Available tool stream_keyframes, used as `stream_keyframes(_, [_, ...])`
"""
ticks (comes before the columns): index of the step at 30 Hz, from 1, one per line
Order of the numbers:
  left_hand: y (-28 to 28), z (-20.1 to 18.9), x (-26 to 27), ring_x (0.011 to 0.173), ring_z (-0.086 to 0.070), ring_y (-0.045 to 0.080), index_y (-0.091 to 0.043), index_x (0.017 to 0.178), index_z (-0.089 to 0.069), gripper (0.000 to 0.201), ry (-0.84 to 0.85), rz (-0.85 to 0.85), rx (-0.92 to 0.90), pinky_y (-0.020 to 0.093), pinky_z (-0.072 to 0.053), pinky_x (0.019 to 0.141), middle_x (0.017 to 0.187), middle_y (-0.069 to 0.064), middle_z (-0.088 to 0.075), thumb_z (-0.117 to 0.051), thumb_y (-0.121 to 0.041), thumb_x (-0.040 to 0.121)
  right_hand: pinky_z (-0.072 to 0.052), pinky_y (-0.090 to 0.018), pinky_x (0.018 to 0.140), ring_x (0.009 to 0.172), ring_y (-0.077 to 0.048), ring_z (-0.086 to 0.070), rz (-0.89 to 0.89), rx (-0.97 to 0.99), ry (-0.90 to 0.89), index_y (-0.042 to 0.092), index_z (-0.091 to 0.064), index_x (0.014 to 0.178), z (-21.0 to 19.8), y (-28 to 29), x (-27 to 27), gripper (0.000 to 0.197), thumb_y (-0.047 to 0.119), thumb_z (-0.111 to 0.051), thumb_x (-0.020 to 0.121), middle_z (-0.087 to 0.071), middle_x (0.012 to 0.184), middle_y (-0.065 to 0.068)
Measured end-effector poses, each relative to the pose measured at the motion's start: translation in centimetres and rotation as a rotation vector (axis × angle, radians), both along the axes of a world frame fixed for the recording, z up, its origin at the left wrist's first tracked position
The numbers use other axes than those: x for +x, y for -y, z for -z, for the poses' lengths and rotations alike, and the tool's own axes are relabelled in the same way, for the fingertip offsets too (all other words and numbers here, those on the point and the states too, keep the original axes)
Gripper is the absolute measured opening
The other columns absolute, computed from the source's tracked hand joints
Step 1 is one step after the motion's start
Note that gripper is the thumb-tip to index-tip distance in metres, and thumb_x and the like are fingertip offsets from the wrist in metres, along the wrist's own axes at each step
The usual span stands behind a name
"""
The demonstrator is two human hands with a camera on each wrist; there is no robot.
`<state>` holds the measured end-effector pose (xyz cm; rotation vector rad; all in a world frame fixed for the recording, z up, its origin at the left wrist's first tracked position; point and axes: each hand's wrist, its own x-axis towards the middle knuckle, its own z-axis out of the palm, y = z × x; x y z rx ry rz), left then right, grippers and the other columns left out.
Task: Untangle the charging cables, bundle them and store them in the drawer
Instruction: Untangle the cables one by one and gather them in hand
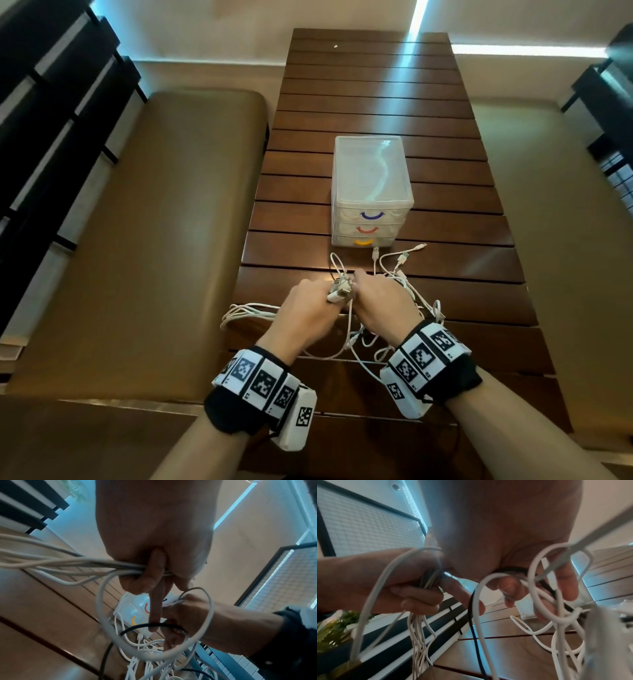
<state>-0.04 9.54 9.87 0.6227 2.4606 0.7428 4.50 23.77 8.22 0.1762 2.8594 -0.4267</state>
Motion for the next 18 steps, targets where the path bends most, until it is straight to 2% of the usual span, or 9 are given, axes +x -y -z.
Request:
stream_keyframes(2, [0.1, -0.2, 0.2, 0.057, -0.054, 0.011, -0.022, 0.060, -0.053, 0.052, 0.068, -0.010, 0.038, 0.025, -0.037, 0.052, 0.062, -0.007, -0.057, -0.046, -0.057, 0.098, -0.037, -0.033, 0.067, 0.097, -0.031, -0.067, 0.010, 0.066, 0.045, 0.008, -0.048, 0.115, -0.1, 0.3, -0.1, 0.021, 0.023, -0.045, 0.100, -0.069, 0.102, -0.009])
stream_keyframes(4, [0.4, -0.2, -0.1, 0.052, -0.053, 0.004, -0.026, 0.058, -0.051, 0.045, 0.087, 0.044, 0.001, 0.018, -0.033, 0.046, 0.062, -0.008, -0.056, -0.052, -0.044, 0.100, -0.039, -0.034, 0.066, 0.094, -0.031, -0.067, -0.002, 0.094, 0.053, 0.008, -0.047, 0.115, 0.1, 0.6, -0.1, 0.021, 0.022, -0.046, 0.099, -0.069, 0.100, -0.009])
stream_keyframes(7, [0.3, -0.4, -0.5, 0.064, -0.052, 0.012, -0.027, 0.069, -0.051, 0.030, 0.021, 0.172, -0.146, 0.022, -0.032, 0.050, 0.071, -0.006, -0.054, -0.055, -0.027, 0.098, -0.040, -0.035, 0.066, 0.091, -0.033, -0.067, -0.029, 0.092, 0.036, 0.008, -0.047, 0.114, 0.7, 0.8, 0.1, 0.020, 0.020, -0.046, 0.099, -0.070, 0.099, -0.010])
stream_keyframes(10, [0.7, -0.6, -0.8, 0.074, -0.059, 0.019, -0.028, 0.070, -0.052, 0.030, 0.025, 0.143, -0.101, 0.028, -0.043, 0.058, 0.080, -0.002, -0.062, -0.049, -0.024, 0.099, -0.041, -0.033, 0.065, 0.089, -0.031, -0.067, -0.018, 0.050, 0.017, 0.009, -0.050, 0.118, 1.1, 0.9, 0.1, 0.022, 0.024, -0.045, 0.102, -0.070, 0.097, -0.008])
stream_keyframes(12, [1.7, -0.8, -1.7, 0.075, -0.065, 0.018, -0.028, 0.074, -0.061, 0.032, 0.102, -0.016, 0.109, 0.034, -0.052, 0.064, 0.092, 0.000, -0.072, -0.047, -0.025, 0.102, -0.043, -0.034, 0.066, 0.088, -0.029, -0.067, 0.058, 0.001, 0.012, 0.014, -0.055, 0.116, 1.6, 0.3, 0.0, 0.025, 0.030, -0.040, 0.105, -0.069, 0.095, -0.007])
stream_keyframes(13, [2.4, -1.1, -2.3, 0.066, -0.063, 0.013, -0.029, 0.076, -0.066, 0.035, 0.148, -0.105, 0.244, 0.033, -0.051, 0.058, 0.097, 0.001, -0.075, -0.046, -0.026, 0.104, -0.044, -0.035, 0.067, 0.089, -0.029, -0.066, 0.099, -0.025, 0.014, 0.015, -0.058, 0.113, 2.0, -0.1, 0.0, 0.027, 0.032, -0.039, 0.105, -0.069, 0.094, -0.007])
stream_keyframes(14, [3.1, -1.4, -2.9, 0.052, -0.054, 0.008, -0.030, 0.075, -0.069, 0.039, 0.189, -0.194, 0.391, 0.028, -0.046, 0.047, 0.100, 0.003, -0.076, -0.045, -0.026, 0.105, -0.045, -0.035, 0.069, 0.090, -0.028, -0.066, 0.125, -0.041, 0.023, 0.016, -0.060, 0.109, 2.3, -0.7, 0.0, 0.027, 0.032, -0.039, 0.104, -0.069, 0.094, -0.007])
stream_keyframes(16, [4.7, -2.4, -4.5, 0.037, -0.034, 0.004, -0.025, 0.074, -0.061, 0.037, 0.293, -0.420, 0.764, 0.019, -0.035, 0.038, 0.107, 0.010, -0.076, -0.043, -0.018, 0.105, -0.049, -0.036, 0.074, 0.092, -0.027, -0.065, 0.132, -0.072, 0.081, 0.015, -0.063, 0.104, 2.5, -1.7, 0.3, 0.025, 0.030, -0.042, 0.103, -0.069, 0.096, -0.007])
stream_keyframes(18, [6.9, -3.1, -6.1, 0.032, -0.026, 0.004, -0.019, 0.075, -0.050, 0.029, 0.441, -0.678, 1.144, 0.016, -0.032, 0.036, 0.114, 0.020, -0.072, -0.044, -0.014, 0.103, -0.051, -0.036, 0.079, 0.093, -0.023, -0.064, 0.102, -0.095, 0.156, 0.016, -0.064, 0.107, 2.2, -2.4, 0.7, 0.023, 0.029, -0.045, 0.103, -0.069, 0.099, -0.005])
